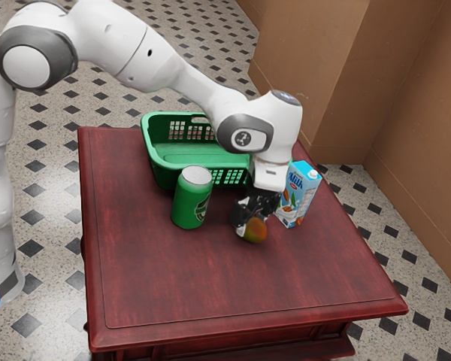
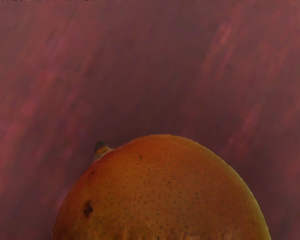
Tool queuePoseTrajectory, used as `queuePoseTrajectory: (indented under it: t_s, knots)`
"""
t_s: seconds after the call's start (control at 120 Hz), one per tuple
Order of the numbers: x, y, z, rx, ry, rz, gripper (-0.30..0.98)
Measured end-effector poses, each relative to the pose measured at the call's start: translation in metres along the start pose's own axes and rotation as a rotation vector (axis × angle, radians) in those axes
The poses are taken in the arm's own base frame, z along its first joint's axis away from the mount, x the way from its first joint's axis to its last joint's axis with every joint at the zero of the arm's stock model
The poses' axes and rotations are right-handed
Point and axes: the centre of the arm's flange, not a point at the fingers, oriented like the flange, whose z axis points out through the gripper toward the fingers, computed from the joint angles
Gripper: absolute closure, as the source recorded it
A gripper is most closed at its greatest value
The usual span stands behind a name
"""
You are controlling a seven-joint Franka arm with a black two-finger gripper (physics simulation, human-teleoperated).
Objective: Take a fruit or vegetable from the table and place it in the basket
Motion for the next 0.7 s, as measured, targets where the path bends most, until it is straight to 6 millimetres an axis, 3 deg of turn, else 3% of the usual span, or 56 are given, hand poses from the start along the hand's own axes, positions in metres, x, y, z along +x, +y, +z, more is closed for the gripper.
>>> queuePoseTrajectory:
  t_s: [0.05, 0.275, 0.375, 0.467, 0.592, 0.7]
  knots:
    - [0.000, 0.000, 0.000, 0.004, 0.000, -0.001, 0.51]
    - [-0.004, -0.002, -0.015, 0.031, 0.008, -0.011, 0.38]
    - [-0.013, -0.005, -0.044, 0.078, 0.024, -0.026, 0.38]
    - [-0.025, -0.022, -0.092, 0.140, 0.055, -0.051, 0.40]
    - [-0.067, -0.054, -0.152, 0.200, 0.076, -0.119, 0.38]
    - [-0.132, -0.082, -0.171, 0.204, 0.066, -0.215, 0.38]
